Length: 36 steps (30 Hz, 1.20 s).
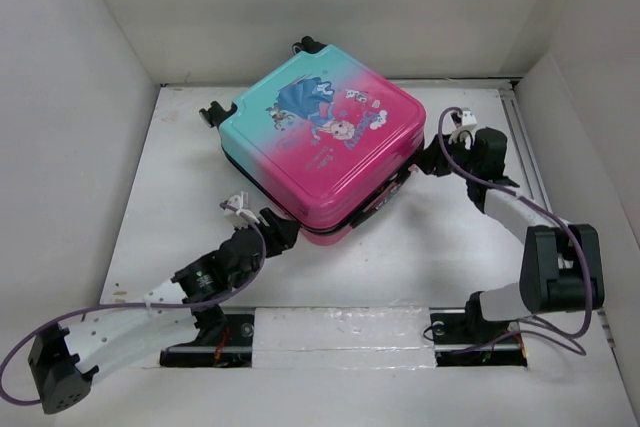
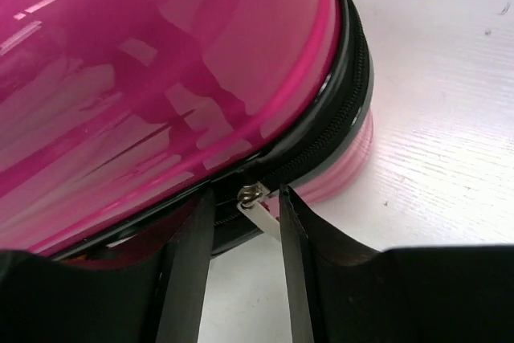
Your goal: Pack the luggage
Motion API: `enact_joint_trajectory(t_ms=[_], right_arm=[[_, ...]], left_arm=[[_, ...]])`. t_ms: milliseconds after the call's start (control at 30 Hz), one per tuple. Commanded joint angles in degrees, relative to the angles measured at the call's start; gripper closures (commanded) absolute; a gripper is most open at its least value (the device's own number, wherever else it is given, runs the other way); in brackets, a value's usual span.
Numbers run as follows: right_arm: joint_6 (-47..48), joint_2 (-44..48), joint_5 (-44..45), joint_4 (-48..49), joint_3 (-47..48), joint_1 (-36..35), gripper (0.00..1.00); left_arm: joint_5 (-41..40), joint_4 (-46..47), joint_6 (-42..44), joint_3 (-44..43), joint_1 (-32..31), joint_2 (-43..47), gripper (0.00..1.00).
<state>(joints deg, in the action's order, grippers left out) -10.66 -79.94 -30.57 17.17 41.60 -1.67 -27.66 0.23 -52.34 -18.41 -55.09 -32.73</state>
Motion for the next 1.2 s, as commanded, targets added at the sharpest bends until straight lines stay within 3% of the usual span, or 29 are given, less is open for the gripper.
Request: enact_joint_trajectory(t_ms=[0,200,300,433,1033,1167], right_arm=[[3.71,-2.93,-6.07,-1.17,4.01,2.46,0.57],[3.71,-6.28,-16.08,-1.17,4.01,6.14,0.57],[2.57,-8.38,-22.14,3.99,3.49,8.78,0.51],[0.81,-12.51,-28.48,6.99,4.54,9.32,0.51],[0.28,-17.96,-31.84,8.50,10.16,7.12,0.46],[-1.73,-17.97,-32.54,11.12,8.24,6.60,0.53]], left_arm=[[-0.55,2.58,0.83,0.22,-0.10,-1.19,0.52],[-0.55,3.20,1.97,-0.48,-0.10,0.03,0.52],[-0.03,3.20,1.98,-0.48,-0.10,0.65,0.52],[0.50,3.20,2.50,-0.48,-0.10,-0.40,0.52],[-0.03,8.30,2.50,0.75,-0.10,-4.70,0.54],[-0.03,11.19,2.50,1.28,-0.10,-5.77,0.55]])
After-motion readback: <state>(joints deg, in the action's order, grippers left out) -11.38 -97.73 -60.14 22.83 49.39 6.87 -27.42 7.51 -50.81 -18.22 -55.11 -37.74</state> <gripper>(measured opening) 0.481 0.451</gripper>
